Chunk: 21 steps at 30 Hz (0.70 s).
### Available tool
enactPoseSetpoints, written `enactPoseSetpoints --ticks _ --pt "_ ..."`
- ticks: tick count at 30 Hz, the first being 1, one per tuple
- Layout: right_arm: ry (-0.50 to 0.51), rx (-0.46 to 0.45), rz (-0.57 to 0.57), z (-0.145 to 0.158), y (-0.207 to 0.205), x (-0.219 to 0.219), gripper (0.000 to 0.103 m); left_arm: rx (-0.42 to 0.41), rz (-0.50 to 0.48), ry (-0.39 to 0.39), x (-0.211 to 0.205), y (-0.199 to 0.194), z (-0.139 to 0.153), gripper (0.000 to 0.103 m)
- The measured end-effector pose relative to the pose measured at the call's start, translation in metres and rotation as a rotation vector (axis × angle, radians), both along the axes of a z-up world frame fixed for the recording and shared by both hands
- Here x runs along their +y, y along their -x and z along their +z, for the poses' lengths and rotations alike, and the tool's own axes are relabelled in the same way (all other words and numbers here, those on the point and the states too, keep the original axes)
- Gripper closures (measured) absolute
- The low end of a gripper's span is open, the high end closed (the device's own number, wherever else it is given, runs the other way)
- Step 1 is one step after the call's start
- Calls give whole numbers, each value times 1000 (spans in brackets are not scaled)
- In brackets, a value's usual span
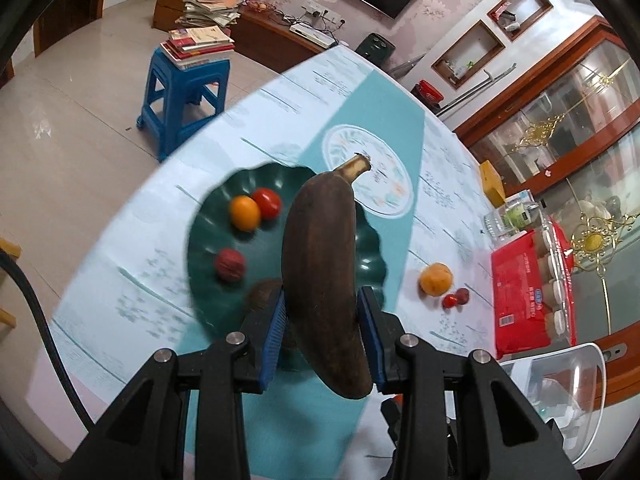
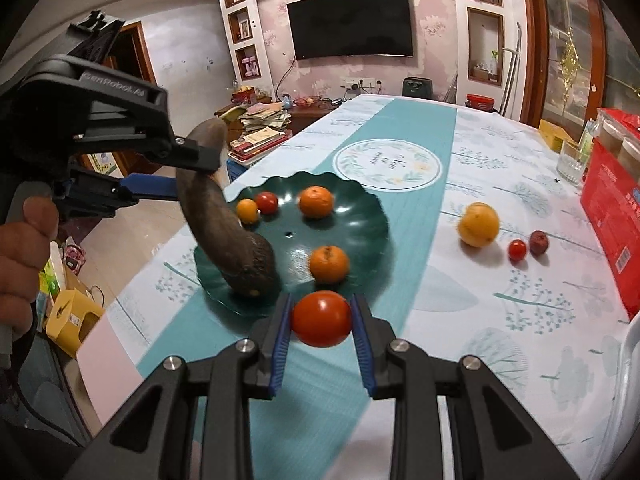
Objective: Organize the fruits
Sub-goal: 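Lower the banana onto the plate with the left gripper while the right places the tomato there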
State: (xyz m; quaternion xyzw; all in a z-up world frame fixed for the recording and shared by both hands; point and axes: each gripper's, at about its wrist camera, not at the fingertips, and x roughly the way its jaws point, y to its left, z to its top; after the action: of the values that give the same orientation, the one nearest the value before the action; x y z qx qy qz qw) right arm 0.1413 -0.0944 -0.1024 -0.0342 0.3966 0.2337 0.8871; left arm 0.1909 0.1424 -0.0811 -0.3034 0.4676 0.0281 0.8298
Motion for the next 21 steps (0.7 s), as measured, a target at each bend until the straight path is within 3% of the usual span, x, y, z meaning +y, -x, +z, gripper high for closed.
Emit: enactPoseSetpoints --ticks 11,21 --pt "-40 40 -117 -17 -11 41 74 25 -96 -117 56 -29 5 69" --pt "-44 52 -242 -34 -29 56 74 62 -350 -241 55 -67 -15 69"
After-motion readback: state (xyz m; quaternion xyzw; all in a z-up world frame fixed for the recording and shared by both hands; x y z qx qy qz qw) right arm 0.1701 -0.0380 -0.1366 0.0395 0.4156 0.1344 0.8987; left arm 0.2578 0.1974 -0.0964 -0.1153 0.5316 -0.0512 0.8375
